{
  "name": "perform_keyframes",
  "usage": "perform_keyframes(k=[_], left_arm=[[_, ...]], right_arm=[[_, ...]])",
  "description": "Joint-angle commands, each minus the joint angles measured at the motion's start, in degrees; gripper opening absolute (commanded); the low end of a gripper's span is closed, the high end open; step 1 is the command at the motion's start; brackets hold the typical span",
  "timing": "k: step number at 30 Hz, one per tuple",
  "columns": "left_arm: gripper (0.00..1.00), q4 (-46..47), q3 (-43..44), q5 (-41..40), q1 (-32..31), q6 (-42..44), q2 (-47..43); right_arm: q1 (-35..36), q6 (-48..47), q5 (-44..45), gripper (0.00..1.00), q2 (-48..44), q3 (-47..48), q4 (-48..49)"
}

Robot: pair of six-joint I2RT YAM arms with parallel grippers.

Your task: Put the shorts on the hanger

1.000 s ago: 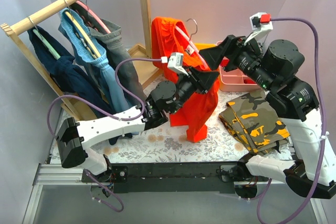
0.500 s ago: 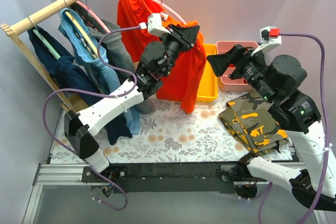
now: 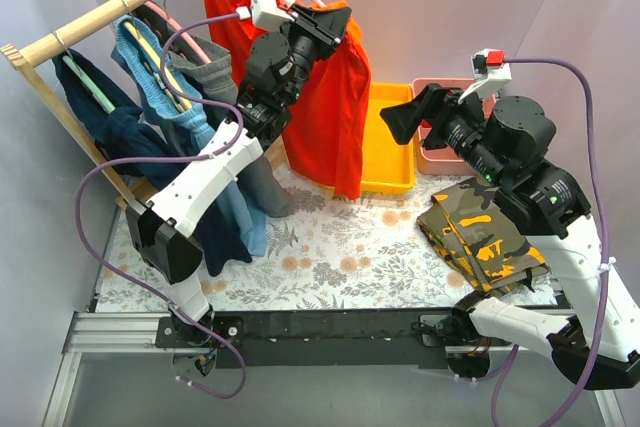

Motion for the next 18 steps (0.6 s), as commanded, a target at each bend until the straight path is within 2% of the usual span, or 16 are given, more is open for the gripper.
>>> perform_keyframes(k=[1,11,18], left_arm=[[0.0,1.4,4.8,3.7,2.9,-1.0,-1.3],[0.0,0.8,5.0,6.1,9.5,-4.4,-1.7],[0.0,1.2,4.3,6.5,11.4,-5.6,-2.1]], right_arm=[[0.2,0.3,-0.1,0.98,-0.7,-1.2,3.5],[0.2,0.4,1.0,0.99,-1.7,-3.2,3.6],[0.1,0.5,1.0,0.99,-1.9,-4.2,3.6]])
